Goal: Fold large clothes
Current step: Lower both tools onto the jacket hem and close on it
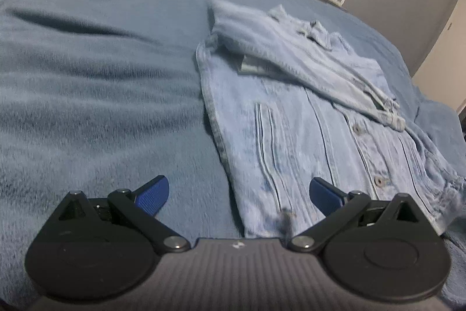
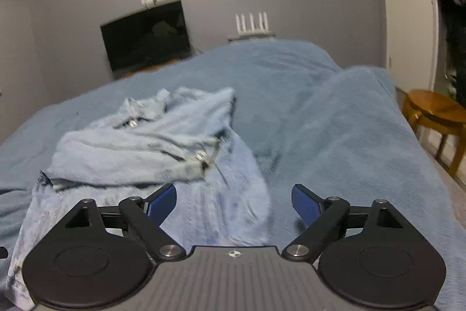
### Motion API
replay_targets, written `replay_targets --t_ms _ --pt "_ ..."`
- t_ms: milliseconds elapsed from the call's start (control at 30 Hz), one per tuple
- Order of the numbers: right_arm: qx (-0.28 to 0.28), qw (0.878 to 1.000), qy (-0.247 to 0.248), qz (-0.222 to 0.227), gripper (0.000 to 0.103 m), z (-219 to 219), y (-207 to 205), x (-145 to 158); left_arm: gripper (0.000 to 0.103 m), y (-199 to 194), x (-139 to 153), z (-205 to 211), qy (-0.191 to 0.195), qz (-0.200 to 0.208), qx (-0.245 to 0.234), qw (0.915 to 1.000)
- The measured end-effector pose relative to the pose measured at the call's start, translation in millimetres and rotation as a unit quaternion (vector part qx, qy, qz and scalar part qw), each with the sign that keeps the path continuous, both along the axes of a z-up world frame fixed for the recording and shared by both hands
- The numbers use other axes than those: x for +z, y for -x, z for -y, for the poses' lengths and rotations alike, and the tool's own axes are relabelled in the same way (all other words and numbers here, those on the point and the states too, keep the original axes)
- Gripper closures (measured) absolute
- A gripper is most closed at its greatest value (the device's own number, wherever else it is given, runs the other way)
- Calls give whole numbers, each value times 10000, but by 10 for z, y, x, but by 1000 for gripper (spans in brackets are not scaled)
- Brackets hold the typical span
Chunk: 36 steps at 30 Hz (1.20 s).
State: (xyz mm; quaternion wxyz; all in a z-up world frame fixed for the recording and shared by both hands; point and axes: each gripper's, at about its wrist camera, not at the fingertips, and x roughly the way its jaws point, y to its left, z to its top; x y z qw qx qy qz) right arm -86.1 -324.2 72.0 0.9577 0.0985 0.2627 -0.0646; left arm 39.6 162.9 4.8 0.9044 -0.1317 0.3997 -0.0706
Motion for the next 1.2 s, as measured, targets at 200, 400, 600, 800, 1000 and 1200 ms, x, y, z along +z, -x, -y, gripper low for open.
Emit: replay_targets --t_ms 200,400,600,800,1000,1200 --pt "258 9949 -698 -681 17 261 1 -107 0 28 -31 -53 436 -303 -199 9984" --pt "589 9882 -1124 -852 44 332 -2 -183 2 65 -31 -113 1199 -136 -478 9915" --pt "582 9857 -998 -1225 44 257 -127 -265 36 -54 -250 -143 1406 -723 -399 9866" --pt "1035 9795 -599 -1620 47 55 -284 -303 37 -69 -318 -127 1311 -859 -383 9869" --pt "1498 9659 -391 -2076 51 -4 -320 -289 37 -24 -312 -75 1414 -954 -685 9830" --pt "1457 9594 -656 -2326 53 102 -552 -404 37 -170 -452 49 1054 -1201 -659 9849"
